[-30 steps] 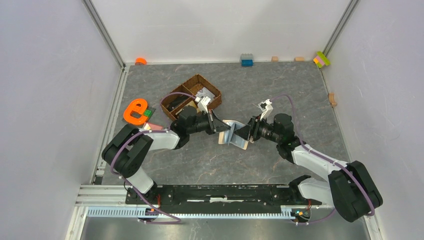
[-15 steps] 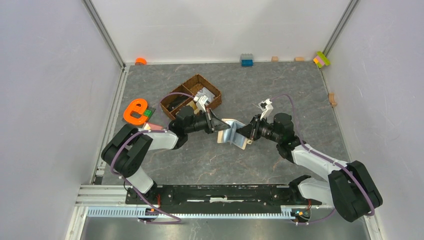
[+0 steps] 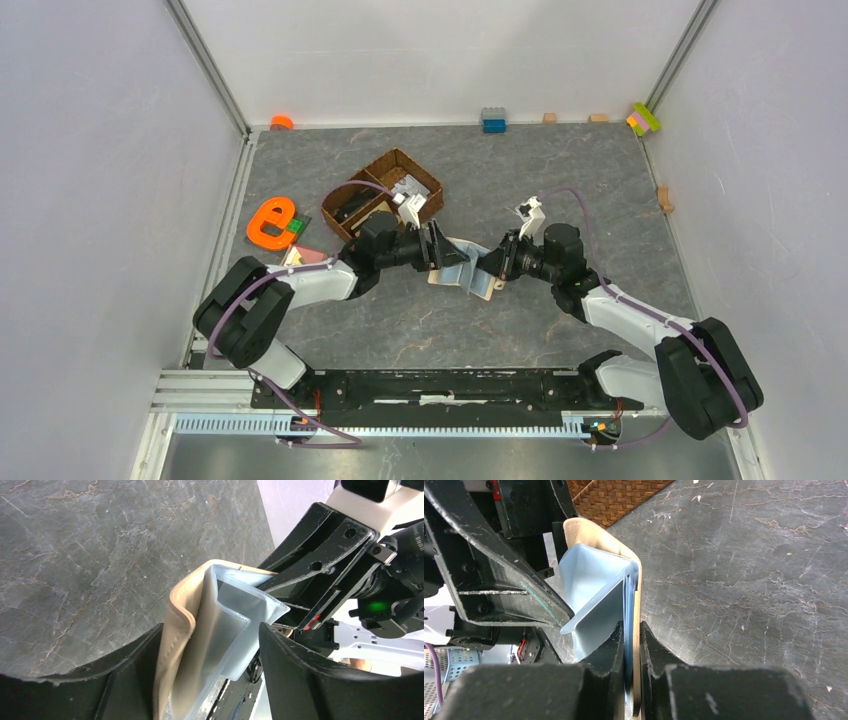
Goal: Take the credit cards out of the card holder
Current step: Remove the credit card from the card holder.
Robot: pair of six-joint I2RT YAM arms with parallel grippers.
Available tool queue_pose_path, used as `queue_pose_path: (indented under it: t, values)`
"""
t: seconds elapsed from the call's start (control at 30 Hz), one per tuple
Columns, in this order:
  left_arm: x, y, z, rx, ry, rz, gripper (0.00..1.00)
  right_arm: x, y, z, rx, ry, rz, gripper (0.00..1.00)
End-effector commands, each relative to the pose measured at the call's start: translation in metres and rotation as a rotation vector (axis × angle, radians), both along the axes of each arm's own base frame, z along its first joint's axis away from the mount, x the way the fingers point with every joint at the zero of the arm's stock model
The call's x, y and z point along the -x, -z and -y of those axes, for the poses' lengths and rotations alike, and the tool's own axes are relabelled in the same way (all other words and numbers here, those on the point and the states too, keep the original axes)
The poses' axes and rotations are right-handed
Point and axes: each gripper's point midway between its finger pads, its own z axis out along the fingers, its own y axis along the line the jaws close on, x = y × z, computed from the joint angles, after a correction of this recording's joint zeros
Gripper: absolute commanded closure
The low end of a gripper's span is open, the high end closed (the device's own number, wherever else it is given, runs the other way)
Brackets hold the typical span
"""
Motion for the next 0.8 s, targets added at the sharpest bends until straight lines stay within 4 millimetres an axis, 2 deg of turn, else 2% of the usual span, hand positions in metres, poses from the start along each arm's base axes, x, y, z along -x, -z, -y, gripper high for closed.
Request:
queue_pose_path:
  t: [0.0, 0.2, 0.33, 0.43, 0.5, 0.67, 0.77]
  values:
    - [-0.008, -0.020, 0.000, -0.010, -0.008, 0.113, 0.24, -0.016, -0.021, -0.002, -0.024, 0.043, 0.045, 0.88]
    - [0.004, -0.027, 0.009, -0.147, 0.009, 0.255, 0.16, -0.018, -0.015, -0.003, -0.020, 0.054, -0.002, 0.89]
    - [0.011, -0.020, 0.020, -0.228, 0.035, 0.282, 0.16, -0.017, -0.012, -0.004, -0.031, 0.057, -0.019, 0.90]
    - [0.009, -0.009, 0.022, -0.292, 0.030, 0.268, 0.17, -0.017, -0.013, -0.004, -0.043, 0.059, -0.018, 0.90]
    - [0.003, -0.001, 0.018, -0.354, 0.005, 0.256, 0.20, -0.017, -0.014, -0.004, -0.045, 0.058, -0.014, 0.90]
    - [-0.013, 0.019, 0.000, -0.506, -0.090, 0.222, 0.36, -0.016, -0.018, -0.005, -0.050, 0.054, -0.007, 0.89]
    - [-0.021, 0.022, -0.013, -0.568, -0.156, 0.218, 0.44, -0.016, -0.017, -0.005, -0.044, 0.053, -0.006, 0.89]
